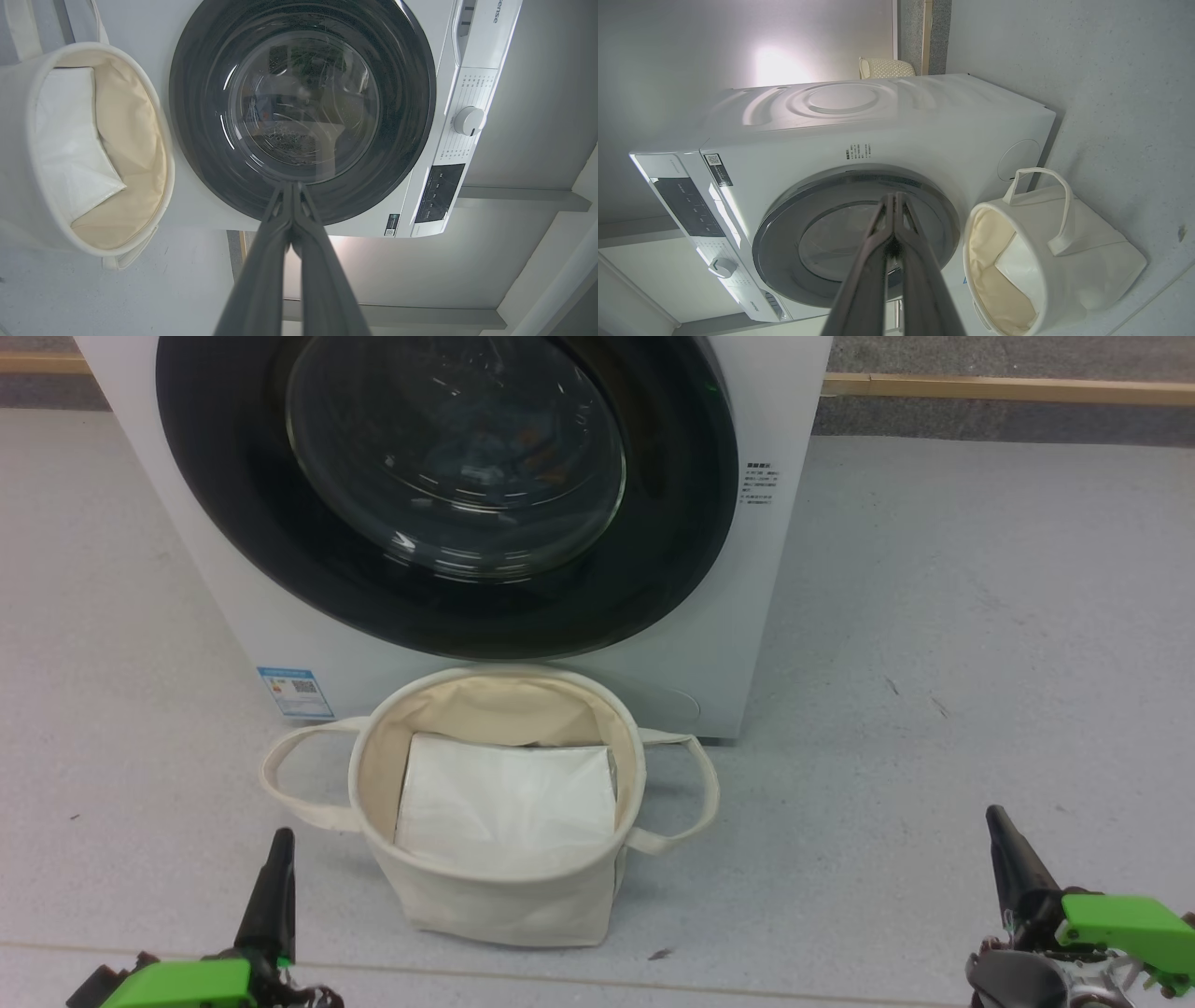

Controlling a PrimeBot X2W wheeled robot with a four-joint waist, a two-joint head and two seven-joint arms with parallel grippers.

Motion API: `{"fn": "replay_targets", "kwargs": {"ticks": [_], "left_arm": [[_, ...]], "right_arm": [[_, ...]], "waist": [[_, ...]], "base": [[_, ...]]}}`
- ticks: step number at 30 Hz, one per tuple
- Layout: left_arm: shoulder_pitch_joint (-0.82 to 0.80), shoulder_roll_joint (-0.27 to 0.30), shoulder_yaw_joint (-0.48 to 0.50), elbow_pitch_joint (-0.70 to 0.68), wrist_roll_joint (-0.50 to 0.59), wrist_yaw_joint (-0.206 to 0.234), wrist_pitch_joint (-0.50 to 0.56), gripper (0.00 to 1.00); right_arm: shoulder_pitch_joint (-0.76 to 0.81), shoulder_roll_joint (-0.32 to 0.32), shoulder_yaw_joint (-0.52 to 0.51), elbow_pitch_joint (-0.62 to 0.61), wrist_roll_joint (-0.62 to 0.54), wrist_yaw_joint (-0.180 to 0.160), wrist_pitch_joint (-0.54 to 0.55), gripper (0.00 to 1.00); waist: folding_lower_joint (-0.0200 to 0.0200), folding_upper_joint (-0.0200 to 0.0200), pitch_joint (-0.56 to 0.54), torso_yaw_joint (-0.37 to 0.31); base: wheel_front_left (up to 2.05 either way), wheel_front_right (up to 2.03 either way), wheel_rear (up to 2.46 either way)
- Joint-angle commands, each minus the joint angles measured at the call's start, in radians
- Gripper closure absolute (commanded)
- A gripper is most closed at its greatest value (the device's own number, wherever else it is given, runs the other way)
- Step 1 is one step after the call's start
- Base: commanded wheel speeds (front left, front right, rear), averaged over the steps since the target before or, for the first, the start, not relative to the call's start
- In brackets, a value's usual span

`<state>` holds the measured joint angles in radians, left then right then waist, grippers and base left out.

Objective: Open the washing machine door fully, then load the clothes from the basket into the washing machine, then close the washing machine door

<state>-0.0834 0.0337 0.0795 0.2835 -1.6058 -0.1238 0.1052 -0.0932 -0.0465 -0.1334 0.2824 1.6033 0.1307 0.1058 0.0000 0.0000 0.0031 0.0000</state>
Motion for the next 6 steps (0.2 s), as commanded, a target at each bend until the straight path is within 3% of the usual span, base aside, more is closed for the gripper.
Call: {"fn": "replay_targets", "kwargs": {"ticks": [1, 6], "left_arm": [[-0.025, 0.017, 0.034, -0.038, -0.003, -0.007, 0.008, 1.0], [-0.025, 0.017, 0.034, -0.038, -0.003, -0.007, 0.008, 1.0]], "right_arm": [[-0.015, -0.004, 0.02, -0.038, 0.005, 0.0, 0.007, 1.0], [-0.015, -0.004, 0.02, -0.038, 0.005, 0.0, 0.007, 1.0]], "waist": [[0.0, 0.0, 0.0, 0.0], [0.0, 0.0, 0.0, 0.0]], "base": [[0.0, 0.0, 0.0], [0.0, 0.0, 0.0]]}}
